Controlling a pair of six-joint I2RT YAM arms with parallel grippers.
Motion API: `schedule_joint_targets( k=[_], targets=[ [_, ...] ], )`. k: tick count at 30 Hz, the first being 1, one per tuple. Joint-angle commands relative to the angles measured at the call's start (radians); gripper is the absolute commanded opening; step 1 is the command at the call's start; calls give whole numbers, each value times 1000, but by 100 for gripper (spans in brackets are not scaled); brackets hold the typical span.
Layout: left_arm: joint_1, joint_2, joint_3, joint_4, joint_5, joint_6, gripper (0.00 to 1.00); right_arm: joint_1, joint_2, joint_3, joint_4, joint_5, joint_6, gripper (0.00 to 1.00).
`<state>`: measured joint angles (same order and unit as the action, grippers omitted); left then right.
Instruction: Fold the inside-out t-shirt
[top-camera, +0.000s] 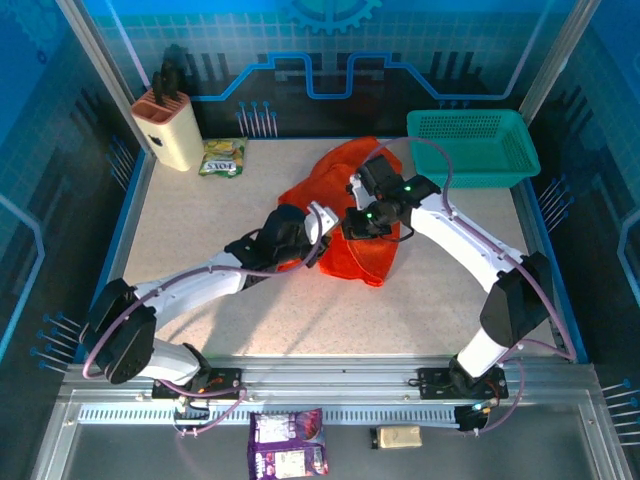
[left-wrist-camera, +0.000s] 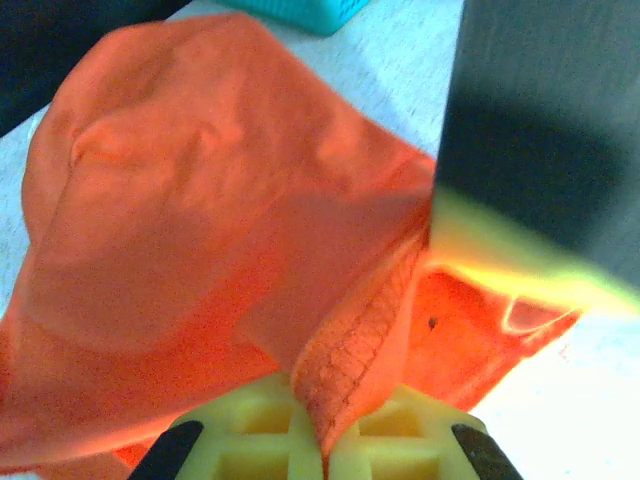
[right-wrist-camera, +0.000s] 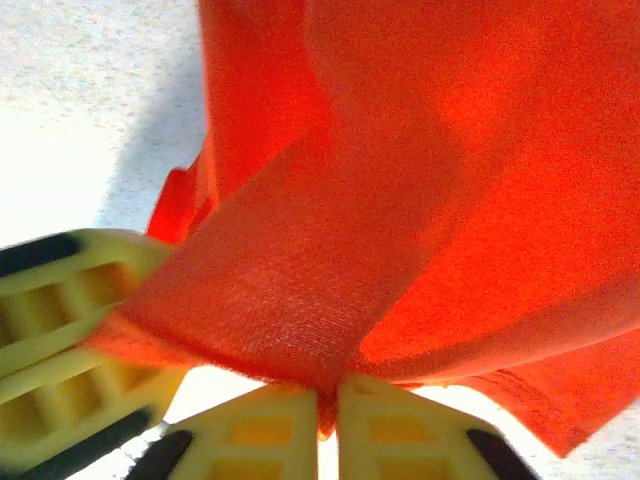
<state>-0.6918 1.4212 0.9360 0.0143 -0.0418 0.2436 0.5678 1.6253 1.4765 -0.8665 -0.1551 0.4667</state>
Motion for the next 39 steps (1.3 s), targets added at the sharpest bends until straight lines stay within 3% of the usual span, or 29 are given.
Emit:
schedule_joint_targets(
  k=[1, 5, 9, 16, 20, 27, 35, 39],
  targets=[
    [-3, 45, 149, -156, 99, -35, 0, -7, -95, -33, -6, 105, -35, 22],
    [20, 114, 326, -301, 154, -114, 0, 6, -242, -185, 113, 100, -31, 27],
    [27, 161, 448, -401, 190, -166, 0, 82, -393, -378, 284, 159, -32, 29],
    [29, 188, 586, -494, 253, -219, 0, 317, -521, -713, 704, 333, -227, 13],
    [29, 168, 607, -514, 284, -222, 0, 337, -448, -809, 881, 401, -220, 3],
    [24, 117, 590, -551, 297, -196, 0, 312, -221, -859, 1202, 584, -174, 0],
    [7, 99, 590, -618, 323, -164, 0, 212, 37, -761, 1393, 586, -127, 0],
    [-5, 105, 613, -661, 322, -154, 0, 156, 119, -682, 1396, 565, -97, 0]
  ],
)
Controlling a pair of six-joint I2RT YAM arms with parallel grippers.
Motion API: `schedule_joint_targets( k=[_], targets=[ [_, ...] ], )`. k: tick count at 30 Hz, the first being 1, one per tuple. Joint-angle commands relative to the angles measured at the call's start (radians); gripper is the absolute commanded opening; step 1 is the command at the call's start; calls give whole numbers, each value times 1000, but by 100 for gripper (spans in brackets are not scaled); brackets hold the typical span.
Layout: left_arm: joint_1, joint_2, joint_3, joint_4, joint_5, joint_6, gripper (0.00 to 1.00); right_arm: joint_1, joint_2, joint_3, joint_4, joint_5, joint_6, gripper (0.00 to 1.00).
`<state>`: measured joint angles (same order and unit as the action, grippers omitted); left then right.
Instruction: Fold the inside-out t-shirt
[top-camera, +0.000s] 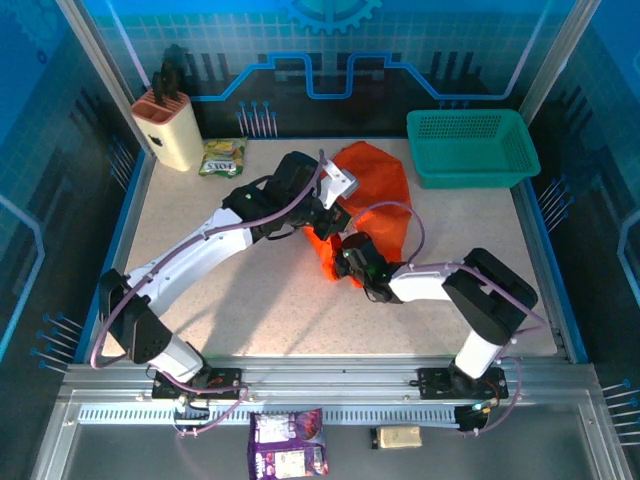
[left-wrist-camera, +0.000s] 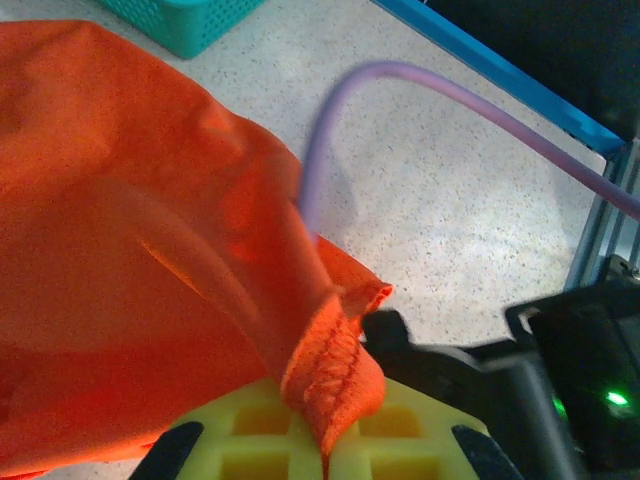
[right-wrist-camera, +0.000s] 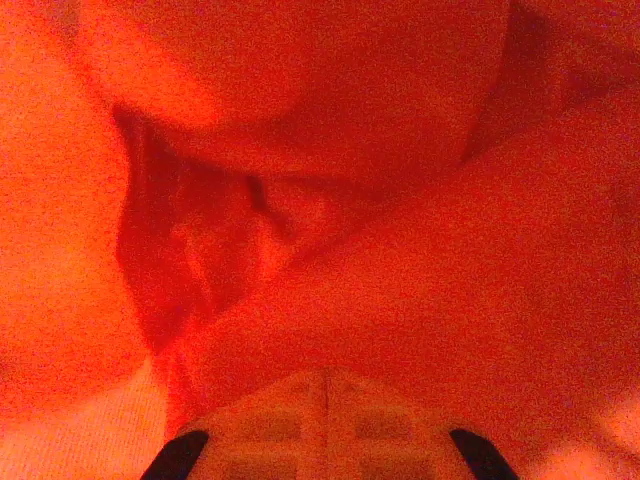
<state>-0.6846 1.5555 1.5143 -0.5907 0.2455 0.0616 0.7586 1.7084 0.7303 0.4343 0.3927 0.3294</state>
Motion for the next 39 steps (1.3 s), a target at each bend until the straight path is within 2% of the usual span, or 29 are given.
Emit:
schedule_joint_targets(
  k=[1, 8, 13, 16, 20, 22, 25, 28, 34, 36, 39],
  targets=[
    [-17, -28, 41, -63, 39, 30, 0, -48, 54, 85, 95, 14, 50, 0],
    [-40, -49, 71, -66, 190, 33, 0, -134, 155, 236, 35, 32, 103, 12],
    [-47, -87, 88, -64, 281, 25, 0, -190, 225, 374, -113, 4, 137, 29],
    [-50, -108, 103, -69, 322, 26, 0, -215, 275, 454, -194, -21, 146, 44],
    [-50, -139, 106, -56, 349, 21, 0, -255, 361, 606, -368, -101, 175, 61],
    [-50, -156, 102, -41, 356, 14, 0, -270, 403, 683, -468, -133, 178, 63],
    [-51, -179, 86, -19, 316, 10, 0, -270, 446, 764, -603, -174, 152, 64],
    [-49, -184, 74, -24, 209, 10, 0, -261, 478, 817, -755, -183, 125, 63],
    [-30, -183, 49, -6, 64, -18, 0, -245, 502, 818, -931, -181, 87, 60],
    [-15, -185, 40, 9, 32, -40, 0, -244, 495, 801, -958, -179, 77, 51],
    [24, -191, 11, 48, -11, -88, 0, -239, 449, 752, -963, -194, 66, 24]
  ],
)
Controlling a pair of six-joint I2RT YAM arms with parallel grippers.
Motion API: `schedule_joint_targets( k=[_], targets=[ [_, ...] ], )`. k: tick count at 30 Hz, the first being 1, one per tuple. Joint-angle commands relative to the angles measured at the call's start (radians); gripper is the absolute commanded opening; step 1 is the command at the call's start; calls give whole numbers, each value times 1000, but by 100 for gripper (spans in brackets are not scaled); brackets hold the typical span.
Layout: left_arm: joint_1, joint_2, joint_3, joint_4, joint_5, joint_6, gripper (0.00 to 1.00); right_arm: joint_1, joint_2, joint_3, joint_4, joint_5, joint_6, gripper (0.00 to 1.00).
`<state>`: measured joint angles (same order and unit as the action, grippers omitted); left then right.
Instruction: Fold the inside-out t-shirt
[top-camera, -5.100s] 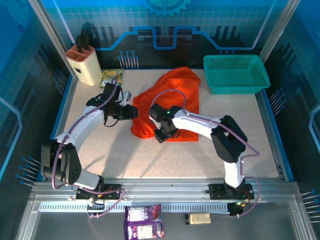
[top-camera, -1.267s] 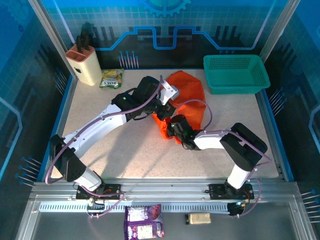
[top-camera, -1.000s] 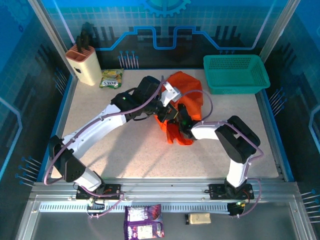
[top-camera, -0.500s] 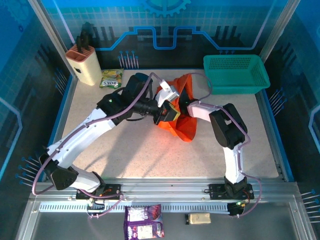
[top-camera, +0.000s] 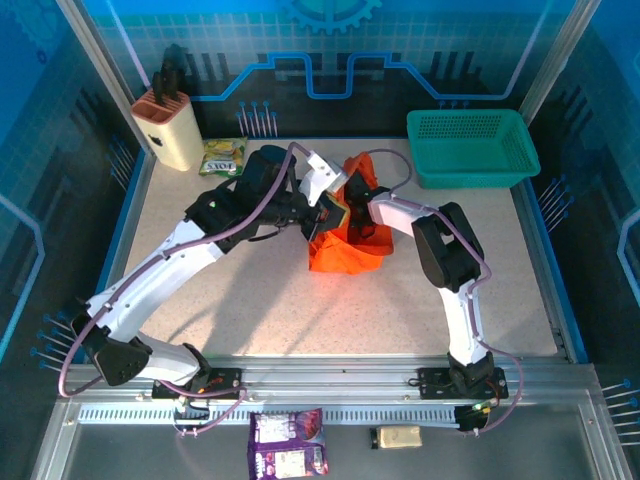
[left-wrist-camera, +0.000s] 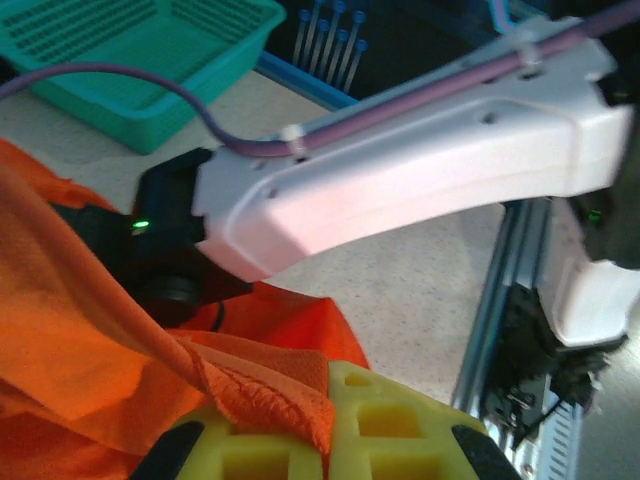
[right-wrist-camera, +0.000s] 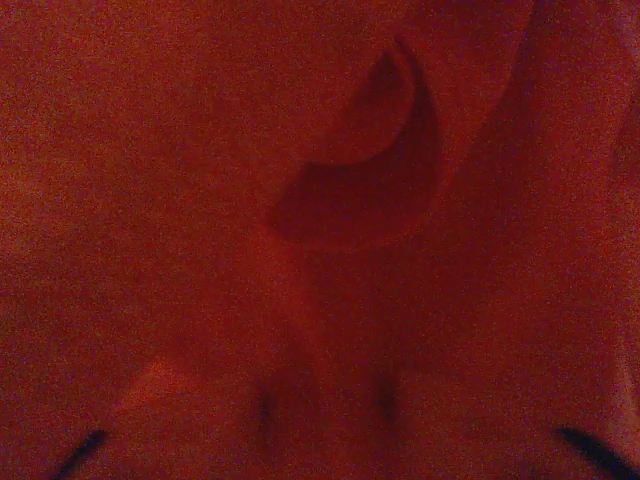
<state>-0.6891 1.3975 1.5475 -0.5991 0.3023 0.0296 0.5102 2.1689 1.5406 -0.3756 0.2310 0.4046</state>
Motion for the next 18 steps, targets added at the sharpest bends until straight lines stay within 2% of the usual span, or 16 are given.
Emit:
schedule_joint_targets(
  k=[1, 3, 5, 10, 18],
  targets=[
    [48, -34, -35, 68, -82, -74, 0, 14, -39, -84, -147, -40, -10, 16],
    [93, -27, -65, 103, -87, -113, 0, 21, -98, -127, -141, -72, -12, 5],
    [137, -19, -110, 155, -83, -135, 0, 32, -150, -160, -152, -109, -15, 0],
    [256, 91, -141, 237, -26, -210, 0, 89, -304, -250, -167, -185, -66, 0],
    [302, 309, -78, 200, -49, -209, 0, 161, -516, -241, -258, -220, -79, 0]
  ],
)
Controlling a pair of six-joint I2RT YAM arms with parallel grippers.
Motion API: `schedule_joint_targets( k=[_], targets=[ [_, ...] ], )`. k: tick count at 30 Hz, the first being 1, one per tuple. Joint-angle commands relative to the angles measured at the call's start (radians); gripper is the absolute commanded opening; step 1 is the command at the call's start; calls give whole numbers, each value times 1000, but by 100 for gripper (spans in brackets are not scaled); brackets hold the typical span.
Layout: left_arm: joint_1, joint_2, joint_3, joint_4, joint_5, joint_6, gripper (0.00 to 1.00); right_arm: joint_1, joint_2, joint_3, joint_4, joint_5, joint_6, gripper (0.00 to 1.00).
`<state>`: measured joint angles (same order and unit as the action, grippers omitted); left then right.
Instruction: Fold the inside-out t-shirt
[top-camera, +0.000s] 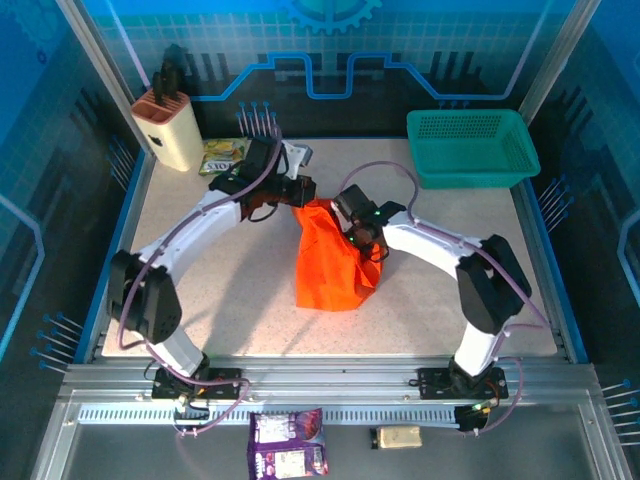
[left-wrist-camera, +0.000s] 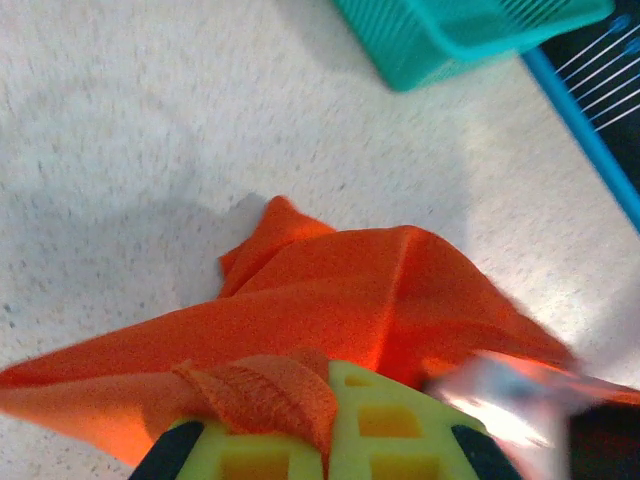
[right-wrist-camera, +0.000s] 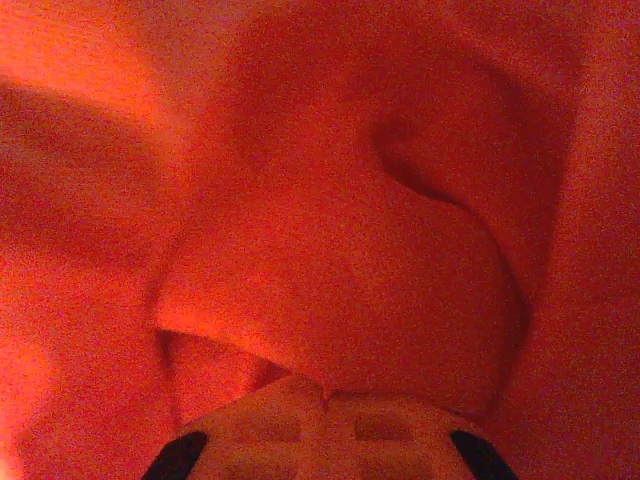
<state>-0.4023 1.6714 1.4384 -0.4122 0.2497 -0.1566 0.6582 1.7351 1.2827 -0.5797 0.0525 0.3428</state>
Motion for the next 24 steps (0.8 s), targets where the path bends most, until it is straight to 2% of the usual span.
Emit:
schedule_joint_targets(
  k=[1, 6, 11, 19, 24],
  targets=[
    [20, 55, 30, 11, 3, -23, 0, 18, -110, 25, -57, -49, -12, 0],
    [36, 75, -74, 92, -4, -58, 0, 17, -224, 89, -52, -84, 17, 0],
    [65, 69, -217, 183, -5, -111, 0, 14, -312, 145, -3, -52, 40, 0],
    [177, 85, -405, 328, 61, -222, 0, -44, -472, 87, 281, -235, 146, 0],
    [290, 109, -494, 460, 177, -346, 0, -142, -547, -18, 462, -375, 299, 0]
  ],
)
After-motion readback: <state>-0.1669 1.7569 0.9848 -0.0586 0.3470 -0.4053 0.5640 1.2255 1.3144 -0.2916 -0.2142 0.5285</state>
